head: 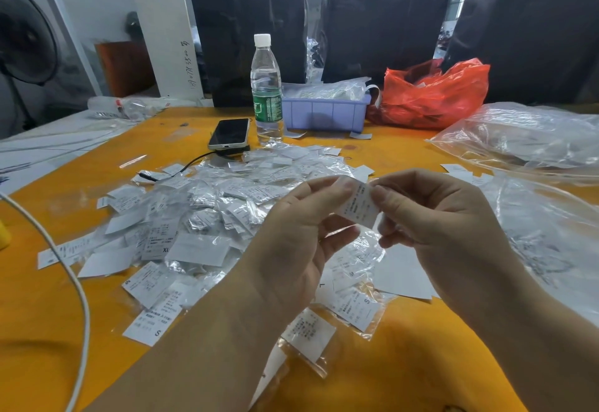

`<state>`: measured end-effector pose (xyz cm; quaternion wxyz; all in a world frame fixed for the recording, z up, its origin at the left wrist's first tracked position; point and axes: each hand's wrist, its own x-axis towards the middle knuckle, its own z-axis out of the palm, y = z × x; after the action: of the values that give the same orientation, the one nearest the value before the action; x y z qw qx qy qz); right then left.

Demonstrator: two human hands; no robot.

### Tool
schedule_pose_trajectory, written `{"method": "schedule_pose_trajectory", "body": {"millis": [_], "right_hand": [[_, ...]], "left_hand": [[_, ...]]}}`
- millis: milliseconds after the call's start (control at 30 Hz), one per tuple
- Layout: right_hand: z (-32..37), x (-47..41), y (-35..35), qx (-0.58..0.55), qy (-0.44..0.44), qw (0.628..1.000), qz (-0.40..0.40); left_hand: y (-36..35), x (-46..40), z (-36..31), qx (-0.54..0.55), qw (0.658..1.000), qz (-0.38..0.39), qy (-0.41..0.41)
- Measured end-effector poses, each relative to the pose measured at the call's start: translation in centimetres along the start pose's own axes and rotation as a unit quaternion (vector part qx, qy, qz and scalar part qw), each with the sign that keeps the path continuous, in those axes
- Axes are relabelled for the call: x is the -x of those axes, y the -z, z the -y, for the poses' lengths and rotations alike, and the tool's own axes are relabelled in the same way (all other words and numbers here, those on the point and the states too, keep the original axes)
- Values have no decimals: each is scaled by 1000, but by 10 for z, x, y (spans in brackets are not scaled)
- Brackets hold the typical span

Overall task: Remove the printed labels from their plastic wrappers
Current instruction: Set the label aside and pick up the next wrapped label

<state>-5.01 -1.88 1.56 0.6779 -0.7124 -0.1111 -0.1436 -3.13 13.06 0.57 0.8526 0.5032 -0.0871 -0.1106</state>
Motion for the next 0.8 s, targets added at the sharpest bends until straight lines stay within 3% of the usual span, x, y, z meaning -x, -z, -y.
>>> {"method": "schedule_pose_trajectory", "body": {"millis": [167,500,800], "right_hand": [[2,-1,0,-4,3,999,-32],[1,-1,2,-5,-3,999,-46],[2,-2,1,-41,-17,999,7]], "left_hand": [[5,1,-6,-70,997,-20,-21],[8,2,-14,-189,978,22,-84],[5,3,-8,-158,980,-23,-114]]}}
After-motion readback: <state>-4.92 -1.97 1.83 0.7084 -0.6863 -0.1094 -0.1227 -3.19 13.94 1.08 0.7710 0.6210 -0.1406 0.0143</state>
